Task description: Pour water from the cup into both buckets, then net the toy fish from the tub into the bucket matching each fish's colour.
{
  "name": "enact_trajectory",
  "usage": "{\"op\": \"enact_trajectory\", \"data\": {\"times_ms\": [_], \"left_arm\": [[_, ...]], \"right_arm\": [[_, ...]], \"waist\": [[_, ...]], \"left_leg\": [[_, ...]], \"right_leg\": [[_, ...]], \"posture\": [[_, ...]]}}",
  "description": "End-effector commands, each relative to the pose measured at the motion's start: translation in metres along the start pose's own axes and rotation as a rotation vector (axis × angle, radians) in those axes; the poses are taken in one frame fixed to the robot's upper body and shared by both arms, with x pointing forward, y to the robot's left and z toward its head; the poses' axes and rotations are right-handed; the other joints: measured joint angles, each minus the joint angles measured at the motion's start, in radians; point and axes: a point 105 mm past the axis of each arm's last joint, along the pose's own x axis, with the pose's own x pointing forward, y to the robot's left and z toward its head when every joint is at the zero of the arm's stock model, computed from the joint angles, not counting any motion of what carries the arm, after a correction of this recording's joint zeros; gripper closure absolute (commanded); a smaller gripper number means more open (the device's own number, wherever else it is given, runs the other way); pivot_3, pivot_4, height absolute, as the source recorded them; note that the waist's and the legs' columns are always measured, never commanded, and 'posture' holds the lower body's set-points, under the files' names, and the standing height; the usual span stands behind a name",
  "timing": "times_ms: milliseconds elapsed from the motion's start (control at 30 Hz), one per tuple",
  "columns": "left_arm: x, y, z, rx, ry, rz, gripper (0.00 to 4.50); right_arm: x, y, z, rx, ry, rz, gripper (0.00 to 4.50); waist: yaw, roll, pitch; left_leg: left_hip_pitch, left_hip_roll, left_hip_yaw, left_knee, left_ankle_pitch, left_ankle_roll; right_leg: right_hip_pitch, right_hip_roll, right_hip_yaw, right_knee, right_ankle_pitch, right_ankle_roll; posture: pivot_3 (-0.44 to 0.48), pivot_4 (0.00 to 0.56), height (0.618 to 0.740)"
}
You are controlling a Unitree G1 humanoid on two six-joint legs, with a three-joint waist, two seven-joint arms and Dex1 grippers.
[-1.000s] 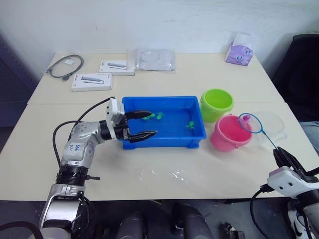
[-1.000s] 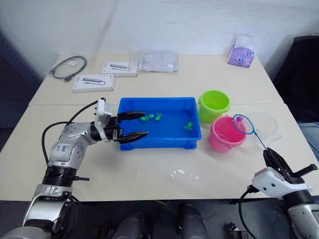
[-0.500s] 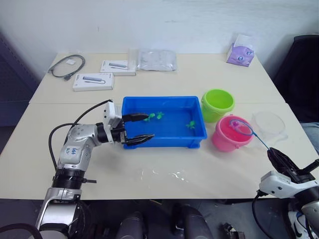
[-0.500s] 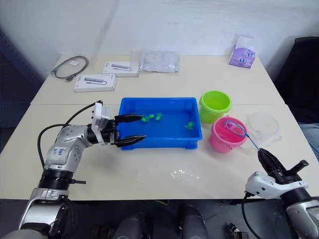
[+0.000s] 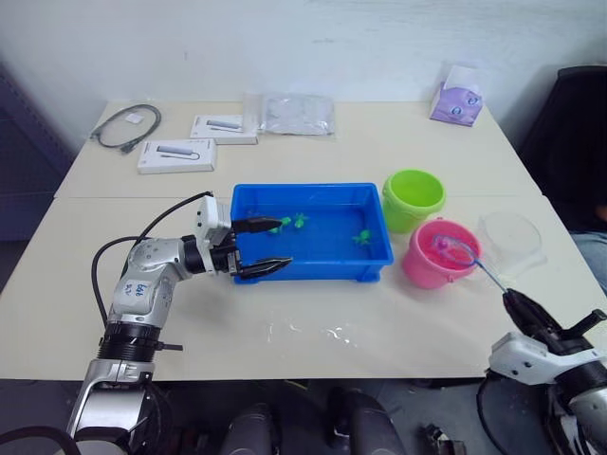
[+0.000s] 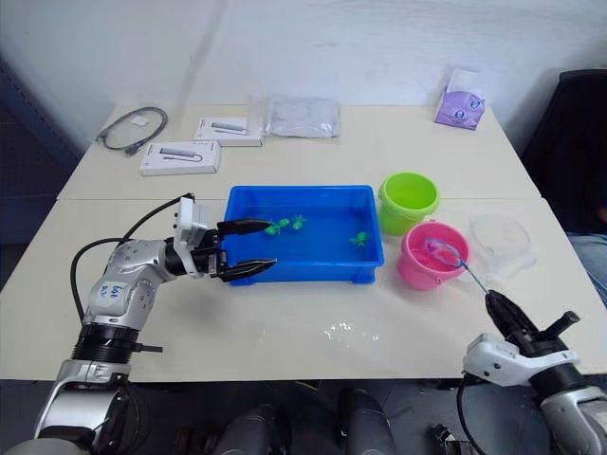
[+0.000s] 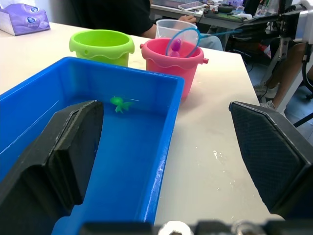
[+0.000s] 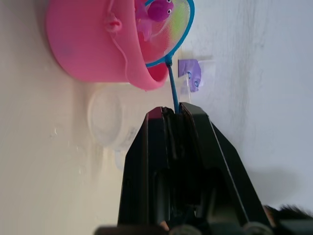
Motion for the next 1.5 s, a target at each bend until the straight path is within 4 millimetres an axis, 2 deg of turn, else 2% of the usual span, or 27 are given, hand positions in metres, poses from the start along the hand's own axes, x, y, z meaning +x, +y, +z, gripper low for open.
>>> {"op": "enact_trajectory", "data": {"times_ms": [33, 133, 233, 300, 400, 467, 533, 633, 867, 967, 1067, 1267, 1367, 1500], "left_arm": [[0.0, -0.001, 0.008, 0.047, -0.011, 0.003, 0.07], [0.001, -0.001, 0.008, 0.048, -0.013, 0.003, 0.07], [0.001, -0.001, 0.009, 0.051, -0.019, 0.01, 0.07], [0.001, -0.001, 0.008, 0.051, -0.018, 0.013, 0.07], [-0.001, 0.001, 0.008, 0.051, -0.02, 0.029, 0.07], [-0.006, 0.003, 0.01, 0.051, -0.032, 0.055, 0.07], [-0.01, 0.005, 0.011, 0.05, -0.041, 0.073, 0.07], [-0.03, 0.014, 0.015, 0.042, -0.037, 0.135, 0.07], [-0.069, 0.027, 0.02, 0.065, 0.016, 0.263, 0.07], [-0.075, 0.028, 0.021, 0.079, 0.028, 0.294, 0.07], [-0.076, 0.027, 0.023, 0.088, 0.03, 0.308, 0.07], [-0.076, 0.022, 0.022, 0.091, 0.036, 0.312, 0.07], [-0.073, 0.021, 0.022, 0.094, 0.032, 0.315, 0.07], [-0.071, 0.02, 0.022, 0.096, 0.029, 0.317, 0.07]], "right_arm": [[0.0, -0.028, -0.007, -0.008, 0.031, -0.131, 4.5], [0.002, -0.026, -0.001, -0.046, 0.0, -0.117, 4.5], [0.004, -0.036, -0.002, -0.041, 0.007, -0.16, 4.5], [0.007, -0.035, 0.001, 0.053, -0.008, -0.161, 4.5], [0.02, -0.04, 0.022, 0.456, -0.106, -0.145, 4.5], [0.03, -0.055, 0.041, 0.76, -0.208, -0.148, 4.5], [0.036, -0.063, 0.054, 0.922, -0.272, -0.105, 4.5], [0.059, -0.065, 0.091, 1.24, -0.355, 0.1, 4.5], [0.098, -0.047, 0.134, 1.592, -0.204, 0.427, 4.5], [0.105, -0.035, 0.143, 1.675, -0.113, 0.556, 4.5], [0.112, -0.022, 0.136, 1.686, 0.048, 0.667, 4.5], [0.118, -0.031, 0.141, 1.796, 0.107, 0.789, 4.5], [0.12, -0.023, 0.149, 1.841, 0.201, 0.881, 4.5], [0.125, -0.018, 0.149, 1.879, 0.258, 0.895, 4.5]], "waist": [[0.0, 0.0, 0.0], [0.0, 0.0, 0.0], [0.0, 0.0, 0.0], [0.0, 0.0, 0.0], [-0.002, 0.0, 0.0], [-0.005, 0.0, 0.0], [-0.006, 0.0, 0.0], [-0.005, 0.0, 0.0], [0.0, 0.0, 0.0], [0.003, 0.0, 0.0], [0.0, 0.0, 0.0], [-0.004, 0.0, 0.0], [-0.004, 0.0, 0.0], [-0.005, 0.0, 0.0]], "left_leg": [[0.0, 0.0, 0.0, 0.0, 0.0, 0.0], [0.0, 0.0, 0.0, 0.0, 0.0, 0.0], [0.0, 0.001, 0.0, 0.0, 0.0, 0.0], [0.0, 0.0, 0.0, 0.0, 0.0, 0.0], [0.001, 0.001, 0.0, 0.0, 0.0, 0.0], [0.001, 0.001, 0.0, 0.0, 0.0, 0.0], [0.002, 0.001, 0.0, 0.001, 0.0, 0.0], [0.001, 0.001, -0.001, 0.001, 0.0, 0.0], [-0.001, 0.002, -0.003, 0.001, 0.0, 0.001], [-0.002, 0.001, -0.004, 0.001, 0.0, 0.001], [-0.004, 0.0, -0.004, 0.001, 0.0, 0.003], [-0.004, 0.0, -0.003, 0.001, 0.0, 0.004], [-0.004, 0.001, -0.002, 0.0, 0.0, 0.004], [-0.004, 0.001, -0.002, 0.0, 0.0, 0.004]], "right_leg": [[0.0, 0.0, 0.0, 0.0, 0.0, 0.0], [0.0, 0.0, 0.0, 0.0, 0.0, 0.0], [0.0, 0.001, 0.0, 0.001, 0.0, -0.001], [0.0, 0.0, 0.0, 0.001, 0.0, 0.0], [0.0, 0.0, 0.0, 0.001, 0.0, -0.001], [0.0, 0.001, 0.0, 0.002, 0.0, -0.001], [0.0, 0.0, 0.0, 0.003, 0.0, -0.001], [0.0, 0.0, -0.001, 0.003, 0.0, -0.001], [-0.001, -0.002, -0.003, 0.003, -0.001, -0.003], [-0.001, -0.003, -0.005, 0.004, 0.0, -0.003], [-0.001, -0.005, -0.006, 0.003, 0.001, -0.001], [-0.001, -0.004, -0.005, 0.002, 0.001, 0.0], [-0.001, -0.003, -0.005, 0.002, 0.001, 0.0], [-0.001, -0.003, -0.005, 0.001, 0.001, 0.0]], "posture": [[0.0, 0.15, 0.74], [0.0, 0.15, 0.74], [0.0, 0.15, 0.74], [0.0, 0.15, 0.74], [0.0, 0.15, 0.74], [0.0, 0.15, 0.74], [0.0, 0.15, 0.74], [0.0, 0.15, 0.74], [0.0, 0.15, 0.74], [0.0, 0.15, 0.74], [0.0, 0.15, 0.74], [0.0, 0.15, 0.74], [0.0, 0.15, 0.74], [0.0, 0.15, 0.74]]}}
